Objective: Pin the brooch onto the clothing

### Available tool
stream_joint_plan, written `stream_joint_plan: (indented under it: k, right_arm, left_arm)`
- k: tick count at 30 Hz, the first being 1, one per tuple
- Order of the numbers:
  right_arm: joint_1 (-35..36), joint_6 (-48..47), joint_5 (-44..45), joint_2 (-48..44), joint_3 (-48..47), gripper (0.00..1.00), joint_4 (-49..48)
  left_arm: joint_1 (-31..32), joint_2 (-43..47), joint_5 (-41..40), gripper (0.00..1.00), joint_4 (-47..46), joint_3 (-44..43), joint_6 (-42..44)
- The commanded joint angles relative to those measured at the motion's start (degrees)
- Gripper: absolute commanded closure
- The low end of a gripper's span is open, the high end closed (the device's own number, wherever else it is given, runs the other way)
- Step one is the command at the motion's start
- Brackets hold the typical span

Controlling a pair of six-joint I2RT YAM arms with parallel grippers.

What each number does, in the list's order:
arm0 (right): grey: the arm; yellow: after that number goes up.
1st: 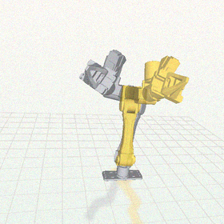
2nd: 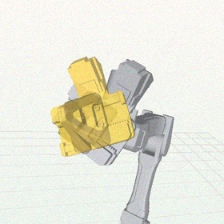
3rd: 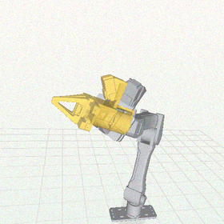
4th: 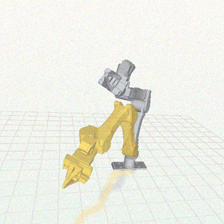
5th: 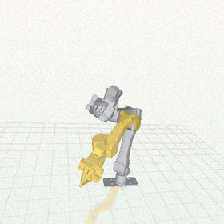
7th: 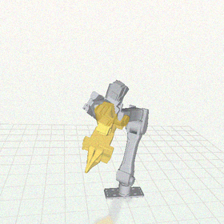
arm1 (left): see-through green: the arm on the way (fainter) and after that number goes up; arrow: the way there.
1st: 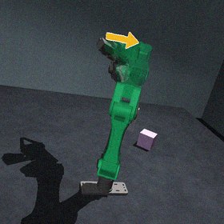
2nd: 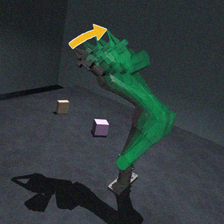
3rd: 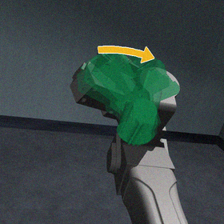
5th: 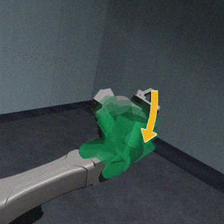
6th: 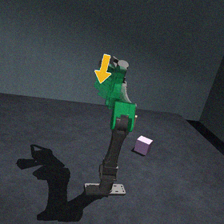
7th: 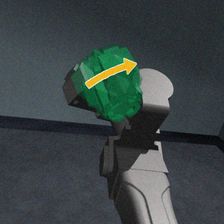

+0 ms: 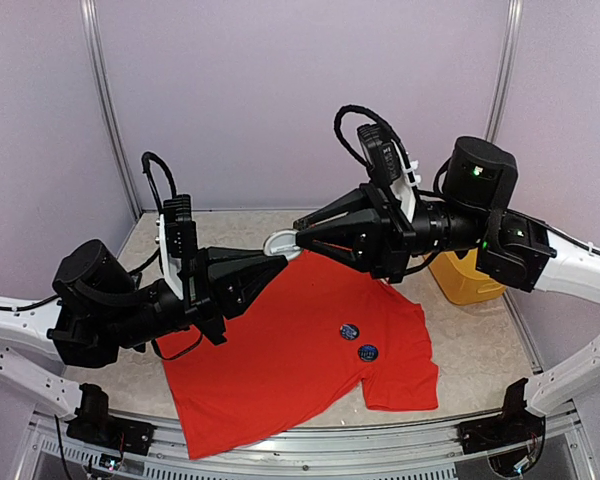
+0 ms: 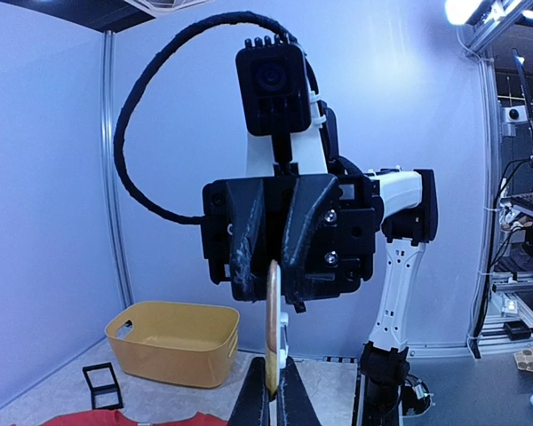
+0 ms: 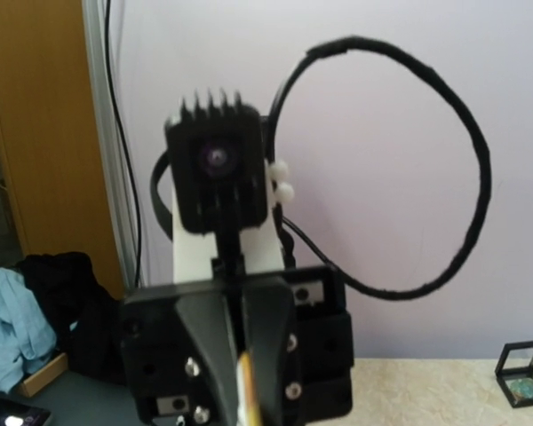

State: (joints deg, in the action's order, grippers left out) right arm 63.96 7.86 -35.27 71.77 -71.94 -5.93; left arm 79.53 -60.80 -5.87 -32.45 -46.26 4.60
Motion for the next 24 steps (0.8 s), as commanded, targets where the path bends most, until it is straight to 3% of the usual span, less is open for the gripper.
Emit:
stream_joint_plan:
  k: [1, 5, 12, 14, 15, 17, 20, 24]
  right_arm:
    - [-0.07, 0.23, -1.03, 1.97, -2.89, 0.88, 0.96]
    - [-0.07, -0.22, -0.86, 2.41, -2.86, 1.0, 2.22]
    - [-0.07, -3.32, 1.41, 1.51, -3.56, 1.0, 7.47]
    - [-0.07, -6.5, 3.54, 1.58, -5.27, 1.0, 14.82]
    - [-0.11, -8.16, 5.2, 1.62, -6.29, 1.0, 18.31]
    - [-0.03, -11.79, 8.28, 1.83, -8.38, 1.0, 26.01]
    - [-0.03, -15.88, 9.63, 3.7, -11.7, 1.0, 37.24]
    - [0.4, -20.39, 8.52, 9.01, -17.64, 1.0, 49.1]
  left_arm:
    - [0.54, -0.55, 0.25, 1.0, 0.73, -0.06, 1.02]
    - [0.62, -0.73, 0.24, 1.0, 0.4, 0.02, 1.11]
    - [0.63, -0.29, -1.73, 0.97, 2.3, -0.15, 1.4]
    - [0.63, -0.17, -3.65, 0.57, 6.96, -1.51, 1.35]
    - [0.62, 0.21, -4.64, 0.44, 10.42, -2.39, 1.45]
    - [0.7, 1.52, -7.7, 0.31, 18.31, -4.34, 1.35]
    - [0.72, 3.42, -11.13, 0.26, 30.51, -8.06, -0.01]
    - [0.72, 3.0, -6.67, 0.29, 42.71, -13.26, -1.75]
